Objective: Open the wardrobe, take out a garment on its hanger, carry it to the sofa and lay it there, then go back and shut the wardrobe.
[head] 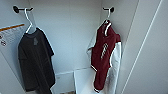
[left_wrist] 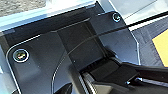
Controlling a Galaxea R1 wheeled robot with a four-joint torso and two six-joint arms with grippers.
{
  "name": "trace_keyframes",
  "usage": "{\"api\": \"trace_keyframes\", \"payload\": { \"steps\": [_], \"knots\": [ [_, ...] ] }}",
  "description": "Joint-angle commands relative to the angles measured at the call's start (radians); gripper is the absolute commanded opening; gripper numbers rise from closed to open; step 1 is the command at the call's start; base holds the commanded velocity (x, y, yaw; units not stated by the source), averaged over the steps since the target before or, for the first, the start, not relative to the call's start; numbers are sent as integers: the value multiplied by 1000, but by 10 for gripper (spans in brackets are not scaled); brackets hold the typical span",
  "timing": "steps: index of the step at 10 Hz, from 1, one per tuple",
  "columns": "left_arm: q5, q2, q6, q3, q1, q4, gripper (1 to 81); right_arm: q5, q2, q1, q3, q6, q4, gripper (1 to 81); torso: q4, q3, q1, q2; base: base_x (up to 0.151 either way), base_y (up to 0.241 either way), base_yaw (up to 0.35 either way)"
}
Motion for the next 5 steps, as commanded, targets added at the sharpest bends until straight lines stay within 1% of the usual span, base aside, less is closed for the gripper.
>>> {"api": "trace_keyframes", "payload": {
  "steps": [1,2,3,4,5],
  "knots": [
    [104,-136,-1,308,-169,23,811,-55,0,33,4,-3,-8,811,0,0,1,0,0,0,0],
    [107,-189,-1,418,-210,20,811,-54,0,31,5,-1,-7,811,0,0,1,0,0,0,0],
    [140,-240,-4,514,-261,10,811,-55,2,34,7,-1,-7,811,0,0,1,0,0,0,0],
    [156,-270,-10,570,-308,9,811,-55,5,36,7,-1,-7,811,0,0,1,0,0,0,0],
    [165,-276,-12,593,-350,9,811,-55,5,36,7,-1,-7,811,0,0,1,0,0,0,0]
  ]
}}
